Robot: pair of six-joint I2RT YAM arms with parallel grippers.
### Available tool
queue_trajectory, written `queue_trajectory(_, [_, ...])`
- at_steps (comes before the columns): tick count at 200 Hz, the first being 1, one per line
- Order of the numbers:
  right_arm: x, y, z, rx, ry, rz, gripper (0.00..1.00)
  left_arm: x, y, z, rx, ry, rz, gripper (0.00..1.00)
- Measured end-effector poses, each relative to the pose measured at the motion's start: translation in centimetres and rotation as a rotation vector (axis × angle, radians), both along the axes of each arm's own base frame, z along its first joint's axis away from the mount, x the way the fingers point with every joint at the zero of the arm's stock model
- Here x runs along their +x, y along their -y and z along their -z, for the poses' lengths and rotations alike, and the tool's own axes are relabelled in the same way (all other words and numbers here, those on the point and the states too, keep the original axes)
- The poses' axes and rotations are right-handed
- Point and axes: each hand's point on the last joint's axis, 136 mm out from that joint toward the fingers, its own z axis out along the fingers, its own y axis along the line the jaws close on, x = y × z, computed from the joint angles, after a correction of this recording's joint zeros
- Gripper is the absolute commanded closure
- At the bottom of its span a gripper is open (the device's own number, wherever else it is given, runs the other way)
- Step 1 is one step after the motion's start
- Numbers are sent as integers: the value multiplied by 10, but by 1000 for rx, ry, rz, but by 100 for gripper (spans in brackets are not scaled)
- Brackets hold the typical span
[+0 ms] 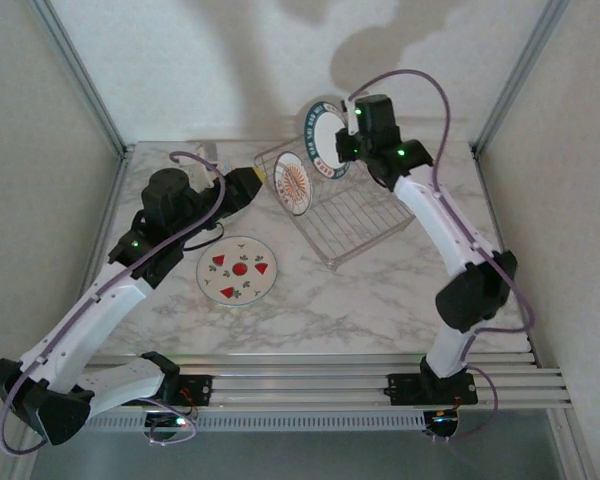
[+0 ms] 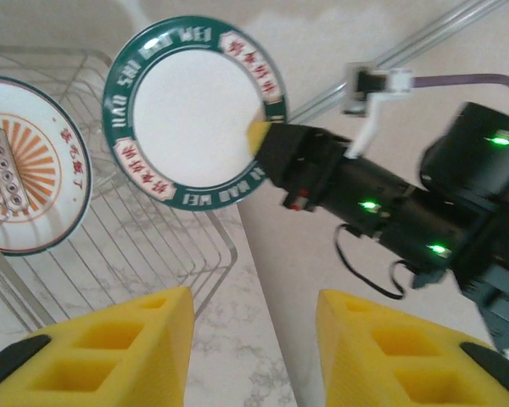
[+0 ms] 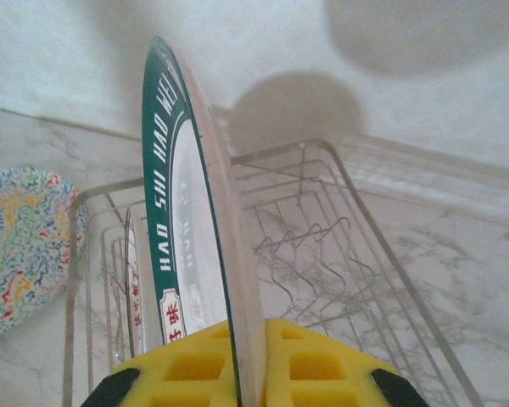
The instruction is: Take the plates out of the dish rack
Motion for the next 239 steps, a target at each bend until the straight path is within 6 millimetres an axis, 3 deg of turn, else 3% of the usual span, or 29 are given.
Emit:
queue_trajectory(55, [-50, 48, -26, 216, -23, 57, 100, 19, 59, 49, 33, -130, 117, 40])
queue_trajectory(101, [-86, 54, -36, 456, -102, 41, 100, 34, 104, 64, 28, -179, 190, 38])
queue_trajectory(146, [-102, 53, -34, 661, -206, 33, 100, 45, 123, 72, 38, -205, 205, 41])
queue_trajectory(172, [-108, 45, -29, 734, -267, 11, 100, 47, 125, 78, 33, -225, 198, 55])
queue_trajectory(209, [-107, 50, -12, 788, -322, 51, 100, 48, 127, 73, -5, -234, 186, 99])
queue_trajectory(239, [-107, 52, -14, 824, -323, 49, 100, 53, 125, 62, -69, -244, 164, 100])
